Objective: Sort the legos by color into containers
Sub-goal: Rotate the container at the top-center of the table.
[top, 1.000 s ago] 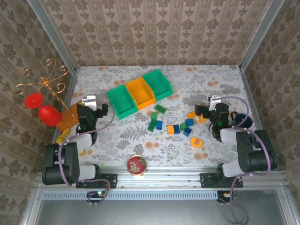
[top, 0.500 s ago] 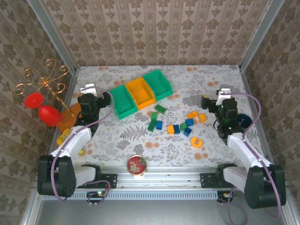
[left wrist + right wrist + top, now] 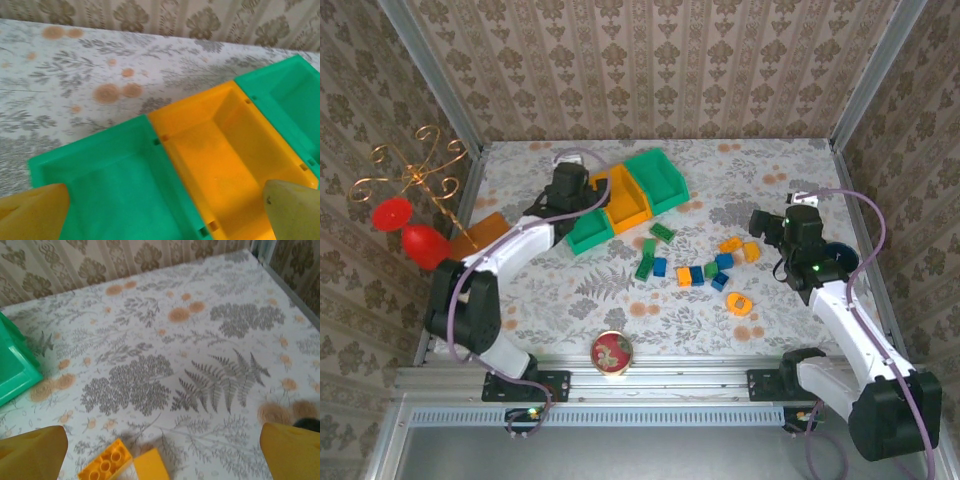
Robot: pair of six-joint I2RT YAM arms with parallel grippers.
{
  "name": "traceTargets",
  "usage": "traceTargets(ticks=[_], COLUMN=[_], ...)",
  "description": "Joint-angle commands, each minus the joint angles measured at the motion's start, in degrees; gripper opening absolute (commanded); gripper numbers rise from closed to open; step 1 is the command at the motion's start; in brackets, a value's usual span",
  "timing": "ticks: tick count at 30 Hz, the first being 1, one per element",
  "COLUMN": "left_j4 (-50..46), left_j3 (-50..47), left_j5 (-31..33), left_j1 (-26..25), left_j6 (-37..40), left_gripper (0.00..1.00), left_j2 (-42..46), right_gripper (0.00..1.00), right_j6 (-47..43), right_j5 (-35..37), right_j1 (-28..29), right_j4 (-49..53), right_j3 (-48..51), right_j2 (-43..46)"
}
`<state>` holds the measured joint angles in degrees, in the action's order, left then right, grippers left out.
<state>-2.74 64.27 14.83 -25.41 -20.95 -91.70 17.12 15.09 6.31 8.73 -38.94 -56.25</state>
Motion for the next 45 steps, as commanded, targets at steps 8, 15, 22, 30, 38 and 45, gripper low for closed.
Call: traceTargets(ticks=[8, 15, 22, 30, 38, 45], left_j4=[-12.0, -11.9, -11.9, -12.6, -14.0, -15.3], left_j3=[10.3, 14.0, 18.3, 23.1, 28.1, 33.4], left_j5=[0.2, -3.6, -8.0, -11.2, -11.6, -11.2], left_j1=[-2.3, -2.3, -2.4, -4.1, -6.6, -9.0], left_j6=[-3.0, -2.1, -1.6, 0.4, 1.7, 0.3], left_gripper=[0.95, 0.8, 0.64, 0.54, 0.53, 0.54], left_j2=[-12.8, -18.4, -23.1, -27.1, -30.4, -33.9], right_gripper=[1.0, 1.0, 1.0, 1.0, 1.0, 1.0], right_j6=[9.8, 13.2, 14.0, 14.8, 15.7, 16.6], right_j5=[5.2, 5.2, 5.2, 5.1, 4.7, 4.1], right_j1=[3.6, 4.7, 5.9, 6.5, 7.4, 8.0], right_j4=[17.8, 21.8, 23.7, 23.4, 22.8, 22.5], right_j3=[-7.2, -10.4, -11.2, -11.1, -10.6, -10.1], right_j2=[-2.3, -4.5, -5.1, -5.2, -5.3, -5.9])
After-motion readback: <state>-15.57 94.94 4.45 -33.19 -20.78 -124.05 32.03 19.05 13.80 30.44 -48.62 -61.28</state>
